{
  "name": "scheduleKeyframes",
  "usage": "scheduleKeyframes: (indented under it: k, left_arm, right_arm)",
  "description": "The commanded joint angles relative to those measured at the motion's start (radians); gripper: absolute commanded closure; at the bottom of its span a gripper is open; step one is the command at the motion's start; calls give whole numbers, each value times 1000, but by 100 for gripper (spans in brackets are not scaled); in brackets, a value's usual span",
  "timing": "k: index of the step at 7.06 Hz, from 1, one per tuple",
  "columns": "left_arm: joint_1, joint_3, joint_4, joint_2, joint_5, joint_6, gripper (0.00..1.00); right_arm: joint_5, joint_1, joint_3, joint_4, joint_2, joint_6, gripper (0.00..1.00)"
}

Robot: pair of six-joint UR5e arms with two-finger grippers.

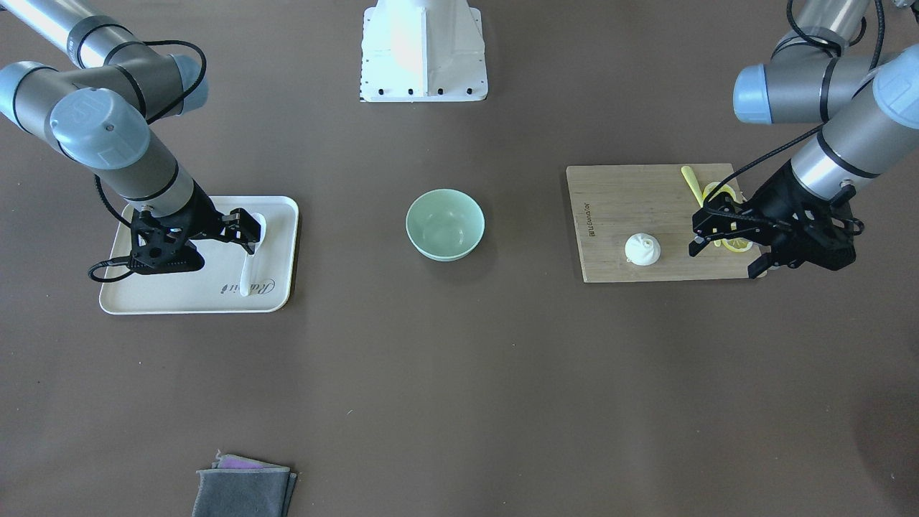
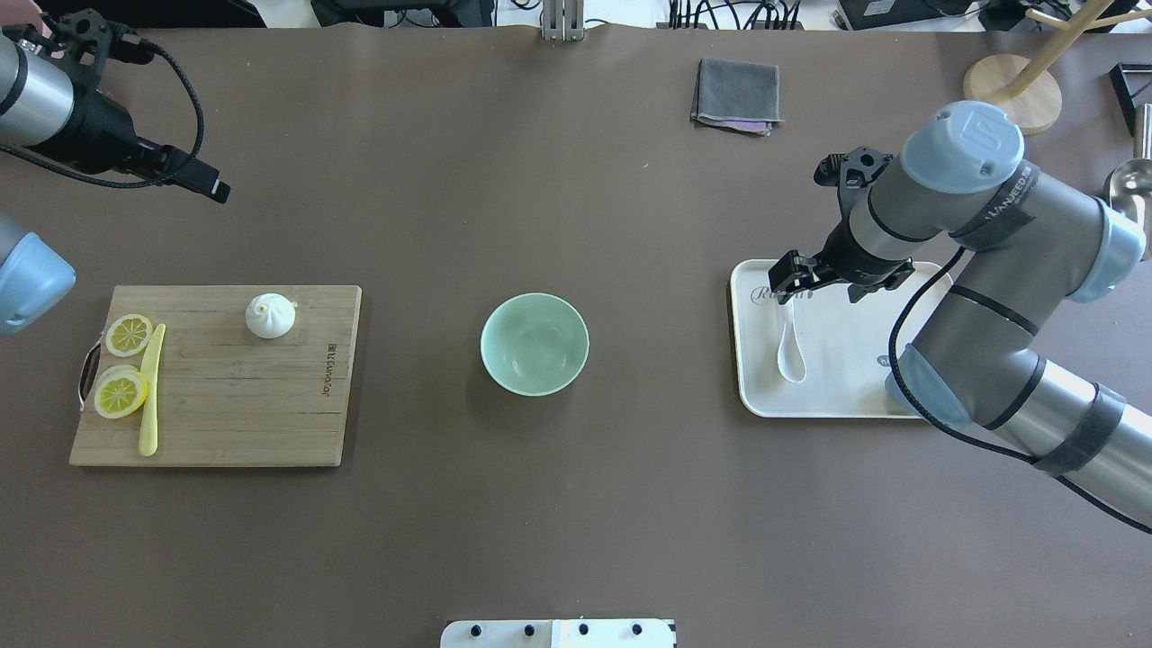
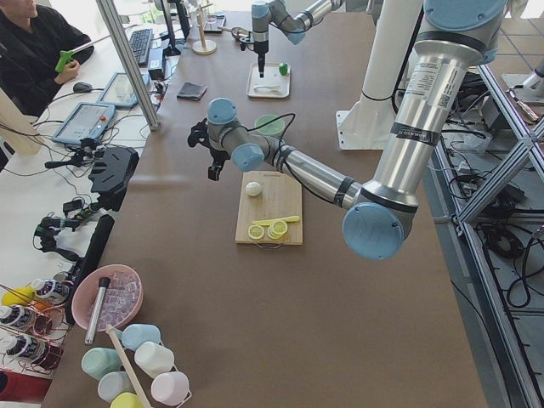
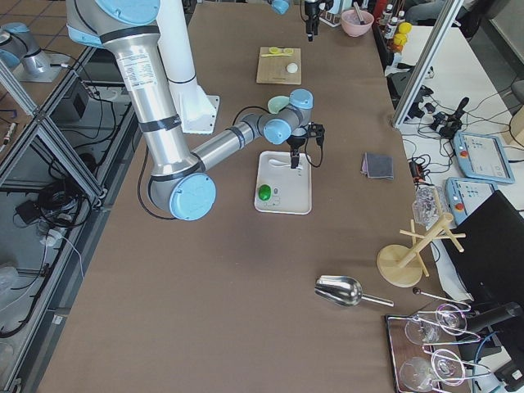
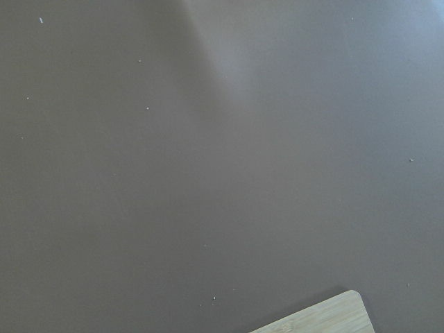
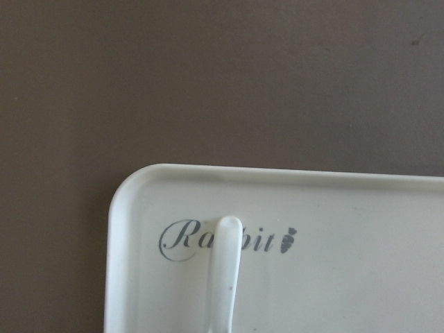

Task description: Put spoon and bun in bowl

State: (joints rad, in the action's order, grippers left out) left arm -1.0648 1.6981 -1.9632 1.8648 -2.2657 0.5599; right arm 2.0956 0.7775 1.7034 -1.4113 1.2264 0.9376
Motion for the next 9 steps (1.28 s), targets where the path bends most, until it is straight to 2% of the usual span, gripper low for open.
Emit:
scheduleKeyframes:
  k: [1,4,6,7,8,9]
  left_arm:
    - [3,-2,-2,2,0,-2,2]
    - [8,-9,-2,7,0,-2,2]
    - [11,-8,-2,10,0,-2,2]
    - [9,-8,-2,10,-1,-2,2]
    - [9,-9,-2,8,-1,-5,2]
    - [9,-8,-3,8,-1,-6,2]
  right_arm:
    - [-23,-26,-22,0,-10,0,4]
    - [-26,-44,-43,2,-10,-3,8]
    - [-32,-47,-86,64,-10,0,10]
    - [-31,-47,-87,64,-11,3,17]
    - [-31,-49,-87,64,-10,3,33]
    - [-31,-49,-87,64,-11,4,44]
